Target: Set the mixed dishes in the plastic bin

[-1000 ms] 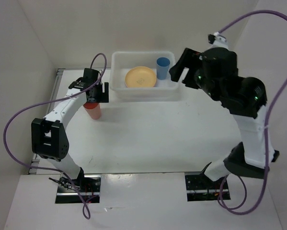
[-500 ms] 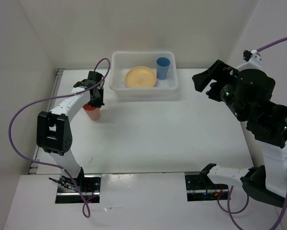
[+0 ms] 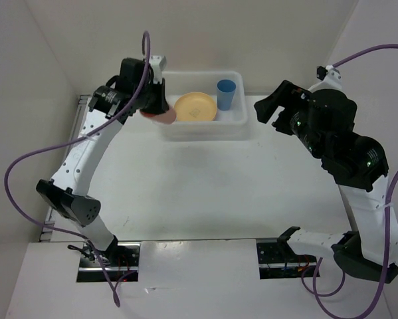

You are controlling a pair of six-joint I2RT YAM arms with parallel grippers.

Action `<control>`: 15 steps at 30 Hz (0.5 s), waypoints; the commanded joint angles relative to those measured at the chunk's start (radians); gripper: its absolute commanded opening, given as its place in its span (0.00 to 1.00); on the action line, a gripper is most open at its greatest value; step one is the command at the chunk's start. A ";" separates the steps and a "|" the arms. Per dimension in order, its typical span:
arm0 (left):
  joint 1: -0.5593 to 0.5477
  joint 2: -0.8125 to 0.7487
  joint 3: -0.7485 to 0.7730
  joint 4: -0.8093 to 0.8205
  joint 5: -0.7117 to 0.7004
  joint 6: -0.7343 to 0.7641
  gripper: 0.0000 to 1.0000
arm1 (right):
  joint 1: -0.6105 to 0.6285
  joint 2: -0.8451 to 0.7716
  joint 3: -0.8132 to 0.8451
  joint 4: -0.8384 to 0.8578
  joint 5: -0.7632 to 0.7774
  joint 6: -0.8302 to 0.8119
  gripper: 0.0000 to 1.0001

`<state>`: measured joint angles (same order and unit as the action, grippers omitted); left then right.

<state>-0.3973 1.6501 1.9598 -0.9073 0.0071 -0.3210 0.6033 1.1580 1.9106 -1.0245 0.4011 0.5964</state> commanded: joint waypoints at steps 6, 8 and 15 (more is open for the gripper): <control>-0.101 0.557 0.884 -0.166 0.001 0.000 0.00 | -0.017 -0.054 -0.105 0.159 -0.113 0.023 0.84; -0.110 0.625 0.913 -0.108 0.016 -0.010 0.00 | -0.017 -0.054 -0.114 0.159 -0.122 0.023 0.83; -0.152 0.781 1.005 -0.041 -0.032 0.000 0.00 | -0.017 -0.129 -0.151 0.170 -0.016 0.023 0.83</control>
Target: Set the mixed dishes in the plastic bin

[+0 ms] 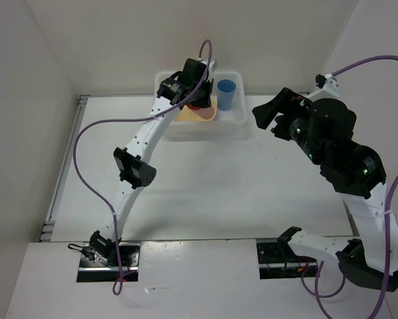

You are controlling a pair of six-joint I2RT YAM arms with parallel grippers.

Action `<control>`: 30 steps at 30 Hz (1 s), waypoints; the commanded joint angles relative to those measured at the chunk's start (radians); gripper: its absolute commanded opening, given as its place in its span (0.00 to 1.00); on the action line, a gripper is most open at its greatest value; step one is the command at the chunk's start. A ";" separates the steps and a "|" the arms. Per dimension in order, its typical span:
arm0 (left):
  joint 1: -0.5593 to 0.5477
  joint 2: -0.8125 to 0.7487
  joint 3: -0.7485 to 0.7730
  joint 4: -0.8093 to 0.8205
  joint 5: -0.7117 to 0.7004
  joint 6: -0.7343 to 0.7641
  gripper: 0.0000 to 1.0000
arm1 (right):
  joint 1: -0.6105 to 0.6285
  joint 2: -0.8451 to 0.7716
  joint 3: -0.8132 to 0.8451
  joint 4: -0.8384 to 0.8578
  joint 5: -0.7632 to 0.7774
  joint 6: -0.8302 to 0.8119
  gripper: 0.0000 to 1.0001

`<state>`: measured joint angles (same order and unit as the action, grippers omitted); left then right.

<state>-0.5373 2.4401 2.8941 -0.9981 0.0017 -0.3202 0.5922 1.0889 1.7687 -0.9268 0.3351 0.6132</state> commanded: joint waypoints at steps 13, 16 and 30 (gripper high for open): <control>-0.059 0.164 0.106 0.154 -0.016 0.053 0.00 | -0.006 -0.084 -0.051 0.129 0.047 -0.012 0.83; -0.069 0.198 0.116 0.154 -0.016 0.075 0.00 | -0.006 -0.093 -0.074 0.152 0.027 -0.012 0.83; -0.078 0.289 0.143 0.182 -0.025 0.139 0.03 | -0.006 -0.102 -0.150 0.216 -0.033 -0.021 0.83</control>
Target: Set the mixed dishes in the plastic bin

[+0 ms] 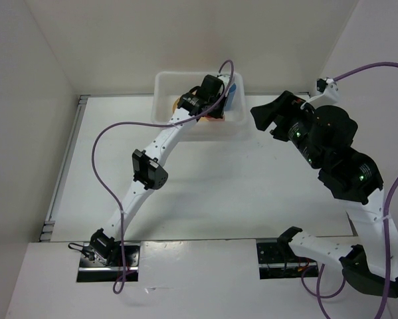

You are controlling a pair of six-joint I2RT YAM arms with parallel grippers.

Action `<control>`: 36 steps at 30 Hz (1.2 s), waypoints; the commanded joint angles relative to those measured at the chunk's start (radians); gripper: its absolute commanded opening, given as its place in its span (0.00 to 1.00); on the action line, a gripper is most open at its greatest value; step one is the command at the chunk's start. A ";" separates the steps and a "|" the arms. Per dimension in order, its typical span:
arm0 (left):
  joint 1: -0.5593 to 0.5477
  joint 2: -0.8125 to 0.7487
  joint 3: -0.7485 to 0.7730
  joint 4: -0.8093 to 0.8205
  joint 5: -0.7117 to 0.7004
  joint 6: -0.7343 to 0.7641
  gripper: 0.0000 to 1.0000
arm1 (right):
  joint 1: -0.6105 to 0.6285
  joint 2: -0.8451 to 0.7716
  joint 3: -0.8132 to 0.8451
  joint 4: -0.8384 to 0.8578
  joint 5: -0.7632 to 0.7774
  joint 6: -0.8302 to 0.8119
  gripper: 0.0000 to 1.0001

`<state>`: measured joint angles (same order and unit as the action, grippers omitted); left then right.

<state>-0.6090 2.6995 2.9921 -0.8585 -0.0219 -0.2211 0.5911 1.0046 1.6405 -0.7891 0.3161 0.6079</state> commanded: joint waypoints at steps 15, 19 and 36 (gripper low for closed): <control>-0.006 0.029 0.054 0.061 -0.001 0.040 0.35 | -0.005 -0.046 -0.050 0.090 -0.014 -0.016 0.83; -0.006 0.011 0.054 0.061 -0.010 0.040 0.44 | -0.005 -0.046 -0.059 0.090 -0.014 -0.016 0.83; -0.006 -0.342 0.074 0.030 -0.091 0.031 0.88 | -0.005 -0.219 -0.053 0.120 0.149 0.062 0.99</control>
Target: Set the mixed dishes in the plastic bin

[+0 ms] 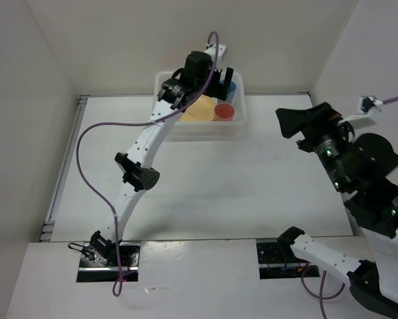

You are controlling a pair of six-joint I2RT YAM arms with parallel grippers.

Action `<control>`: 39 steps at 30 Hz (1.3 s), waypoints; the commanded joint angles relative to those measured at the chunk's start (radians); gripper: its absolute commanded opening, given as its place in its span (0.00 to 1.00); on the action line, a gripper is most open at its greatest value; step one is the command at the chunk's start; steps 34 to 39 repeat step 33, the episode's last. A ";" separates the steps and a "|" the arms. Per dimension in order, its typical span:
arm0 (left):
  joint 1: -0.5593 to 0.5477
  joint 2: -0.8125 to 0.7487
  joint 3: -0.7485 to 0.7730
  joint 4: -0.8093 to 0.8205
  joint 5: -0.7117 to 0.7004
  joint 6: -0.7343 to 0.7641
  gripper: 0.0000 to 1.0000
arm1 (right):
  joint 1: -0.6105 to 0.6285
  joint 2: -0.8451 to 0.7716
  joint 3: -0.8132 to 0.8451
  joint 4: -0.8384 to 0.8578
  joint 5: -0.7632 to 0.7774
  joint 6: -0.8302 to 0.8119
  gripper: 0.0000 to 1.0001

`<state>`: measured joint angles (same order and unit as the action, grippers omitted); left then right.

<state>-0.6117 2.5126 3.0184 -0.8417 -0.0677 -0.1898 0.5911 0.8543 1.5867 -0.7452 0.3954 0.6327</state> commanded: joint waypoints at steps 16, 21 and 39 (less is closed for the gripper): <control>-0.006 -0.818 -0.331 -0.445 -0.236 -0.209 1.00 | -0.014 0.032 -0.327 0.009 -0.120 0.119 0.99; -0.006 -1.299 -1.009 -0.093 -0.213 -0.227 1.00 | -0.023 0.153 -0.367 0.000 -0.256 0.090 0.99; -0.006 -1.540 -1.503 0.026 -0.227 -0.283 1.00 | -0.043 -0.020 -0.516 0.149 -0.359 0.050 0.99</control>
